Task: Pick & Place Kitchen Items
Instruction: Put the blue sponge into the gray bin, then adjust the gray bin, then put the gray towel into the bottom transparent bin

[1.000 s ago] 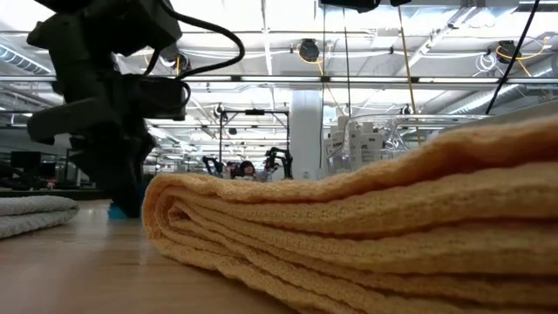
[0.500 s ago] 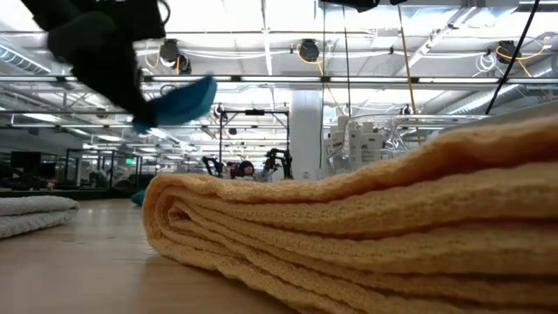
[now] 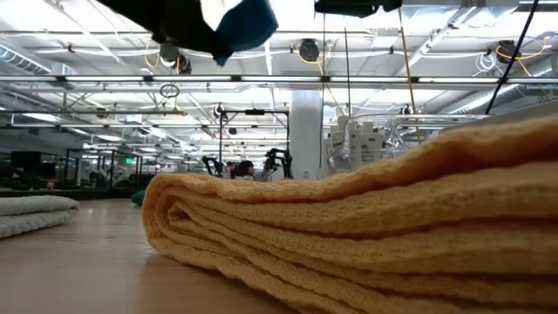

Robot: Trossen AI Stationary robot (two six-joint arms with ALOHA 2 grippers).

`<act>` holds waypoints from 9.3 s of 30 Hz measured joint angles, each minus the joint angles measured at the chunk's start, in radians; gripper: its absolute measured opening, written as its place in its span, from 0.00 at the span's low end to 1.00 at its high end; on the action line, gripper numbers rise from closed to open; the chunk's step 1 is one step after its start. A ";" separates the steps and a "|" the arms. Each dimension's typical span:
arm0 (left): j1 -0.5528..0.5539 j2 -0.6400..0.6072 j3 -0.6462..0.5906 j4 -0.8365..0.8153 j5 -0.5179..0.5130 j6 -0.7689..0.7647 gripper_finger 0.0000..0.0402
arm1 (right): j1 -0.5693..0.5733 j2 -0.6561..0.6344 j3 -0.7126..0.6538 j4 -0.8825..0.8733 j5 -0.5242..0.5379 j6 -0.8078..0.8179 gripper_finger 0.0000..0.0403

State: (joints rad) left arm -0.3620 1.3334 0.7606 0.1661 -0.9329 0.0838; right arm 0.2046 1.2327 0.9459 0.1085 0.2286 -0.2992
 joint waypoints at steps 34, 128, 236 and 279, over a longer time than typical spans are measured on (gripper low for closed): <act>0.018 0.121 0.021 0.130 -0.062 0.119 0.08 | -0.114 0.246 0.000 0.366 -0.121 0.235 0.49; 0.134 0.120 0.021 0.017 0.333 -0.236 0.80 | 0.502 0.088 0.087 -0.978 0.064 0.536 0.01; 0.168 0.118 0.021 -0.046 0.421 -0.252 0.80 | 0.312 0.087 -0.168 -0.194 0.056 0.413 0.00; 0.125 0.408 0.020 -0.212 0.410 0.219 0.70 | 0.181 -0.191 -0.168 -0.014 0.057 -0.024 0.00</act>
State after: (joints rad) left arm -0.2371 1.7416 0.7807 -0.0456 -0.5233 0.3031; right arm 0.3851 1.0416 0.7780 0.0940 0.2853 -0.3233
